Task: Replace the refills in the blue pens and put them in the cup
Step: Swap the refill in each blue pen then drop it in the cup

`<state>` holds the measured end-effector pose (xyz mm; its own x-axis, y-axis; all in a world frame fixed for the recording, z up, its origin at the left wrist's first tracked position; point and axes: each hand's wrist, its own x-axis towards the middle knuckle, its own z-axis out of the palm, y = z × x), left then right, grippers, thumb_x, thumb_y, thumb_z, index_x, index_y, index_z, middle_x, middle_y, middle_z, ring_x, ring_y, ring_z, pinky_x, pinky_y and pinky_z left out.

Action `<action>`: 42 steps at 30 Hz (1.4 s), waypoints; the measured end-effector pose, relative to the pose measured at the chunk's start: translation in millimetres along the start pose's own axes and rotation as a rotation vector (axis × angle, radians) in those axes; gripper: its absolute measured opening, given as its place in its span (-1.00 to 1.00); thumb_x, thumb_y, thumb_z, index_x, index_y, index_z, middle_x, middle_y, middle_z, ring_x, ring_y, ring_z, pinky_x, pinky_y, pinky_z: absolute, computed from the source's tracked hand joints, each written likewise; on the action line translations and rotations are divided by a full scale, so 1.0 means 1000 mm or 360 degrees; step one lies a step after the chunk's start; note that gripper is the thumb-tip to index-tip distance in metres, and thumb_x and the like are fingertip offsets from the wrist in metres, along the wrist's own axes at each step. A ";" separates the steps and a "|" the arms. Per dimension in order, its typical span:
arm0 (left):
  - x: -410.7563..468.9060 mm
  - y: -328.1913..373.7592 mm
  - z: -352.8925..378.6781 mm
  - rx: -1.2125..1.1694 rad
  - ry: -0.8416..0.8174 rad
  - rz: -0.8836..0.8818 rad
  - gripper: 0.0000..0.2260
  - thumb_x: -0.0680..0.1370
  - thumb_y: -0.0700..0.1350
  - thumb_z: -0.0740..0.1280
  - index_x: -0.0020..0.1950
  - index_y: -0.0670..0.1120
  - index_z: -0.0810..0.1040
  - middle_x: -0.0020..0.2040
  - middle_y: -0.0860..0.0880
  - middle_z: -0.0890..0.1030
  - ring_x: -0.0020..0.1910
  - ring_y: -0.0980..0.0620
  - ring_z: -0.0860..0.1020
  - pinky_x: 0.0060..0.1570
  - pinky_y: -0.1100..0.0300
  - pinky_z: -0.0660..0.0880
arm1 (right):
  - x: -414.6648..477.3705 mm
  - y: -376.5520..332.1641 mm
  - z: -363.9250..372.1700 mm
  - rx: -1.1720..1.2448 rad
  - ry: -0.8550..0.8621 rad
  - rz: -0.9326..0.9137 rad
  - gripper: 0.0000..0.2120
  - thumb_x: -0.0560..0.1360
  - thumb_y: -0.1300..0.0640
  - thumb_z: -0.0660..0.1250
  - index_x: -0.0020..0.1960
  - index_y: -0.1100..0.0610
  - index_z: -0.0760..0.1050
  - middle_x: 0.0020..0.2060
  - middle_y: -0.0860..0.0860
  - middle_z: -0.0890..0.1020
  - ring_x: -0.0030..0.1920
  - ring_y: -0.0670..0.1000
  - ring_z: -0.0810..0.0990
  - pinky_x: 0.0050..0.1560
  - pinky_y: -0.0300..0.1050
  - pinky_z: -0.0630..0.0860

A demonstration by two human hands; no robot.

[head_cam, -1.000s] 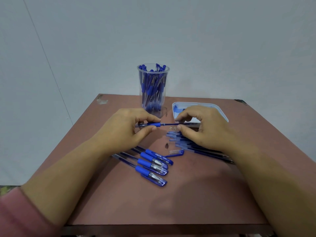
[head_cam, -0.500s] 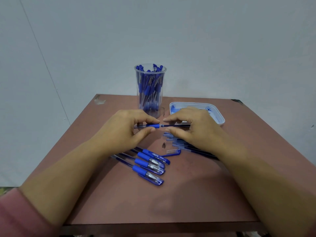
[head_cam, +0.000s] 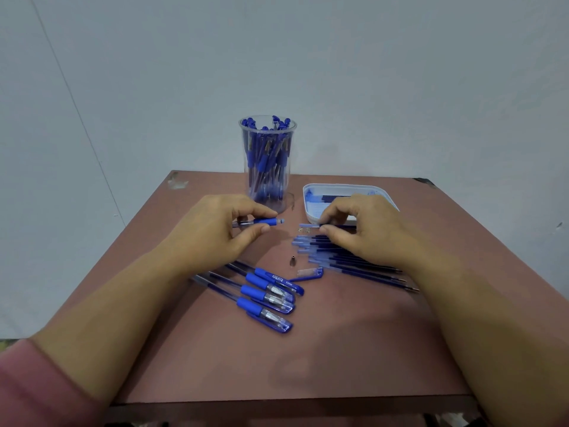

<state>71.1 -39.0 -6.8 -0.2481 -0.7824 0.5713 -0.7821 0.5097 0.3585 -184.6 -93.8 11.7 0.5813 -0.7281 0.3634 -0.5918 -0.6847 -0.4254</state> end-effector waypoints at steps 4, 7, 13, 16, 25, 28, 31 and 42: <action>0.000 -0.003 -0.001 -0.0016 0.0017 -0.0022 -0.80 0.50 -0.05 0.45 0.11 0.08 0.68 -0.14 0.27 0.60 -0.19 0.30 0.53 -0.17 0.47 0.37 | -0.001 0.008 0.000 -0.0109 -0.0279 0.0176 -0.90 0.49 0.06 0.39 -0.14 -0.15 0.56 -0.18 -0.20 0.63 -0.10 -0.25 0.58 -0.04 -0.27 0.52; -0.001 -0.002 0.000 -0.0006 0.0010 -0.0020 -0.80 0.50 -0.05 0.45 0.12 0.09 0.67 -0.16 0.31 0.58 -0.19 0.30 0.53 -0.18 0.48 0.37 | 0.000 0.011 0.003 -0.0195 -0.0353 0.0194 -0.96 0.49 -0.01 0.40 -0.09 -0.15 0.60 -0.13 -0.20 0.62 -0.05 -0.22 0.55 0.00 -0.16 0.52; -0.001 0.000 0.002 -0.0008 -0.0015 -0.0030 -0.80 0.50 -0.05 0.45 0.12 0.08 0.67 -0.15 0.27 0.59 -0.18 0.32 0.53 -0.19 0.50 0.35 | 0.004 0.015 -0.002 -0.0042 -0.0246 0.0206 -0.92 0.49 0.01 0.42 -0.05 -0.17 0.61 -0.14 -0.26 0.61 -0.07 -0.30 0.53 -0.06 -0.41 0.40; -0.002 0.001 0.004 -0.0046 -0.0013 -0.0059 -0.82 0.50 -0.06 0.46 0.10 0.07 0.68 -0.15 0.27 0.59 -0.18 0.29 0.53 -0.22 0.51 0.34 | 0.014 0.026 -0.011 -0.0028 -0.0054 0.0235 -0.88 0.48 0.00 0.42 -0.05 -0.22 0.57 -0.10 -0.31 0.57 -0.05 -0.32 0.47 -0.02 -0.34 0.37; -0.003 -0.001 0.006 -0.0033 -0.0003 -0.0080 -0.82 0.51 -0.03 0.44 0.10 0.13 0.67 -0.14 0.23 0.62 -0.21 0.16 0.55 -0.24 0.45 0.36 | 0.055 0.058 -0.016 -0.0295 -0.0303 0.0509 -0.67 0.52 0.16 0.39 0.28 0.04 0.55 0.22 0.00 0.58 0.12 -0.04 0.53 0.11 -0.20 0.36; -0.002 -0.001 0.006 -0.0014 -0.0011 -0.0062 -0.82 0.51 -0.03 0.44 0.11 0.13 0.67 -0.13 0.22 0.62 -0.19 0.19 0.56 -0.20 0.40 0.42 | 0.057 0.062 -0.013 -0.0210 -0.0251 0.0545 -0.68 0.50 0.19 0.42 0.24 0.08 0.57 0.15 -0.01 0.62 0.04 -0.07 0.54 0.07 -0.23 0.38; -0.001 -0.002 0.007 -0.0006 -0.0023 -0.0055 -0.81 0.52 -0.04 0.45 0.12 0.11 0.67 -0.15 0.25 0.60 -0.18 0.25 0.54 -0.18 0.40 0.41 | 0.061 0.066 -0.010 -0.0190 -0.0224 0.0548 -0.74 0.48 0.19 0.44 0.16 0.08 0.62 -0.01 0.00 0.66 -0.08 -0.08 0.59 -0.02 -0.25 0.44; -0.001 -0.001 0.007 -0.0042 0.0002 -0.0076 -0.81 0.52 -0.06 0.45 0.12 0.10 0.67 -0.12 0.19 0.63 -0.20 0.17 0.56 -0.16 0.30 0.48 | 0.061 0.057 -0.014 -0.0268 -0.0250 0.0408 -0.95 0.55 0.10 0.32 -0.04 -0.01 0.56 -0.08 -0.07 0.62 -0.12 -0.13 0.54 -0.18 -0.26 0.41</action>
<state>68.7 -41.3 -13.0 -0.2100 -0.8056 0.5540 -0.7775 0.4812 0.4050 -191.2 -177.7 21.2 0.4730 -0.8722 0.1248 -0.8059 -0.4855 -0.3388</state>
